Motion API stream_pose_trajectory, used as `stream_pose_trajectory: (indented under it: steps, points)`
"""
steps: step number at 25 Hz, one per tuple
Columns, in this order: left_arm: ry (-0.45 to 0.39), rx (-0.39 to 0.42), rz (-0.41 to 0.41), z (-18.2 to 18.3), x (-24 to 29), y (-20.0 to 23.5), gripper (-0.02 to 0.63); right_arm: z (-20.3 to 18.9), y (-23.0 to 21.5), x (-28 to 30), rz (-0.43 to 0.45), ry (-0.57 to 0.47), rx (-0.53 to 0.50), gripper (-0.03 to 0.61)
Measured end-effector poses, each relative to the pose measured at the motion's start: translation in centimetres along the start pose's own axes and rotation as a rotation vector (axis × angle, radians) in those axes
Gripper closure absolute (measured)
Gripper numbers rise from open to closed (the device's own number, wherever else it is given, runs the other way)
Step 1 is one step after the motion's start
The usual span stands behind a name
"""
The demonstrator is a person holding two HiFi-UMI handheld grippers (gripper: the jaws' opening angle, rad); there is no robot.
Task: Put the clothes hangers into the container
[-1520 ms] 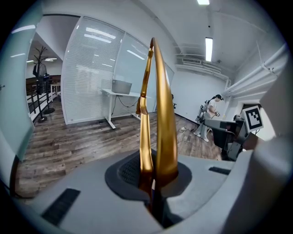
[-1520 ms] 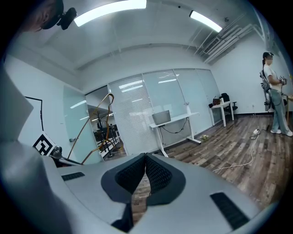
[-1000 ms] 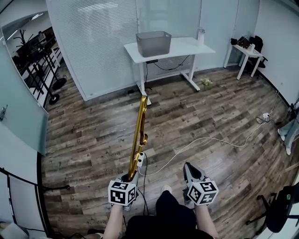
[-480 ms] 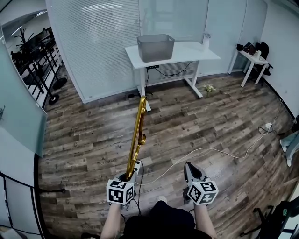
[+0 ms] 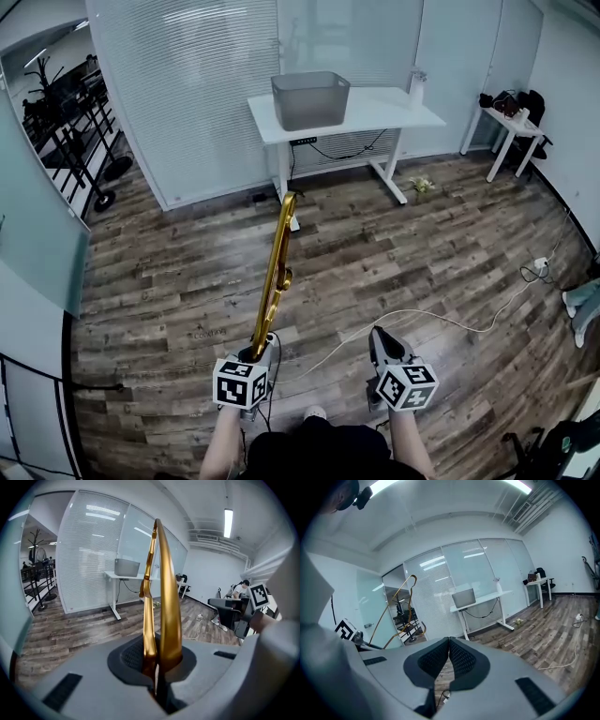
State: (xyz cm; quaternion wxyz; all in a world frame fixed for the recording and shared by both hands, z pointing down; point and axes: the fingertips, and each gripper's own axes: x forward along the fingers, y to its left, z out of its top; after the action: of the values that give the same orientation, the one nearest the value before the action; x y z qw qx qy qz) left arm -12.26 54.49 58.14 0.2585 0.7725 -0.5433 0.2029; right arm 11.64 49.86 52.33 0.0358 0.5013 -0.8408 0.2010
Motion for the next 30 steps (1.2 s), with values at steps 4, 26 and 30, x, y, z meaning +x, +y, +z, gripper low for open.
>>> stream_pose_trajectory:
  steps: [4, 26, 30]
  points:
    - [-0.005, -0.007, 0.010, 0.4, 1.1, 0.2, 0.584, 0.3, -0.8, 1.0, 0.009, 0.001, 0.002, 0.551]
    - [0.013, -0.017, 0.004, 1.9, 3.8, -0.1, 0.584, 0.5, -4.3, 1.1, -0.035, -0.006, 0.066, 0.551]
    - [0.015, -0.009, 0.002, 3.2, 5.4, 0.4, 0.584, 1.4, -5.2, 2.6, -0.039, -0.010, 0.062, 0.551]
